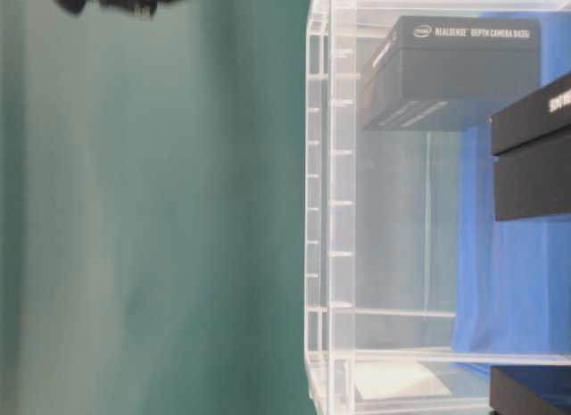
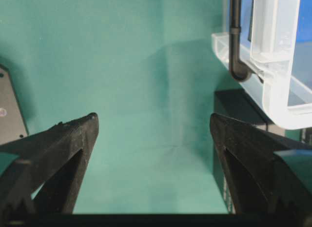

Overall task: Take out the box from the case.
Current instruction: 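Move the open right gripper over the right black box, then lower the right gripper around the right box and close it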

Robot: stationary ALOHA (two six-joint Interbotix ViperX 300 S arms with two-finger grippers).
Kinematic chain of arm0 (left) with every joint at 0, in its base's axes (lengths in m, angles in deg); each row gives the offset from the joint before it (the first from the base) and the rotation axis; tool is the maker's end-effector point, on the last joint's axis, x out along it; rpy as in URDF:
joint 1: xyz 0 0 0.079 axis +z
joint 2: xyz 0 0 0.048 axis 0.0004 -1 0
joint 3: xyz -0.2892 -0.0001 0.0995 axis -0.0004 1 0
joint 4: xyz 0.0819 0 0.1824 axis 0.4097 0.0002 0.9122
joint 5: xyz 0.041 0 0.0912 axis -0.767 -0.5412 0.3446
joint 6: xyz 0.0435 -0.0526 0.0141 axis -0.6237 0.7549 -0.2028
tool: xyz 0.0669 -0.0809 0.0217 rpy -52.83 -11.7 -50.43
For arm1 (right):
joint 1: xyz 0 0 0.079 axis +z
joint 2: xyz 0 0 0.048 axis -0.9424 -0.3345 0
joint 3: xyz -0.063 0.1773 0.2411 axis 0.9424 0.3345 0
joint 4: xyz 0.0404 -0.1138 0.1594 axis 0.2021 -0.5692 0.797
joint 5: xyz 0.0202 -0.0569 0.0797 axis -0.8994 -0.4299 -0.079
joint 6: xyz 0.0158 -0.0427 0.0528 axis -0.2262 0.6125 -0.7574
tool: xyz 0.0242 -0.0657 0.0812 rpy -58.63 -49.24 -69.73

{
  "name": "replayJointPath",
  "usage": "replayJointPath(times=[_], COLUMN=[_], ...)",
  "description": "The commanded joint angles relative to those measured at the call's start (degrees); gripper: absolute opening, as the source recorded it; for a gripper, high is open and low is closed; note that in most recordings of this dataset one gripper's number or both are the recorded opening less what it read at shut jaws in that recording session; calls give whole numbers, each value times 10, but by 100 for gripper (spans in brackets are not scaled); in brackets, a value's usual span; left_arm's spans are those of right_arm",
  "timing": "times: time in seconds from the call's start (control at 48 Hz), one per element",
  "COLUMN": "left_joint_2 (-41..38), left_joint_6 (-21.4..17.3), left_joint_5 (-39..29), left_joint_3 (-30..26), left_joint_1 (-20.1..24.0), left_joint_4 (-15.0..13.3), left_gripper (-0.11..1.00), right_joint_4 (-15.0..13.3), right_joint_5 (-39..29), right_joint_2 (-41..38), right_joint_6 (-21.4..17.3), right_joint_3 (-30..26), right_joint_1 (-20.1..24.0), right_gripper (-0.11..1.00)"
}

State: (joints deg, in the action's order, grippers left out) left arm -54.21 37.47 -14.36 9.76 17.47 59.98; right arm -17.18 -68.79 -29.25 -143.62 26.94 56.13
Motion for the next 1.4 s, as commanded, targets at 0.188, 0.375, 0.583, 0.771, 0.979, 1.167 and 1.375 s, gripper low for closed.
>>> replayJointPath(times=[0.188, 0.375, 0.583, 0.771, 0.979, 1.167, 1.375], left_joint_2=[3, 3, 3, 3, 3, 2, 2], left_joint_6=[-17, -28, -38, -41, -40, -40, -38], left_joint_5=[-4, -4, -4, -4, -4, -1, 0], left_joint_3=[-13, -14, -14, -14, -15, -15, -15], left_joint_1=[2, 4, 3, 4, 4, 4, 4], left_joint_4=[0, 0, -1, 0, 0, 0, 0], left_gripper=[97, 97, 97, 97, 97, 97, 97], right_joint_4=[-1, -1, -1, -1, -4, -4, -8], right_joint_5=[6, 6, 10, 9, 10, 10, 10], right_joint_2=[-97, -143, -167, -169, -168, -169, -169], right_joint_6=[-2, -2, -2, -2, -2, -2, -2], right_joint_3=[-112, -161, -185, -185, -184, -180, -179], right_joint_1=[11, 17, 20, 20, 20, 20, 20], right_gripper=[89, 89, 89, 89, 89, 89, 89])
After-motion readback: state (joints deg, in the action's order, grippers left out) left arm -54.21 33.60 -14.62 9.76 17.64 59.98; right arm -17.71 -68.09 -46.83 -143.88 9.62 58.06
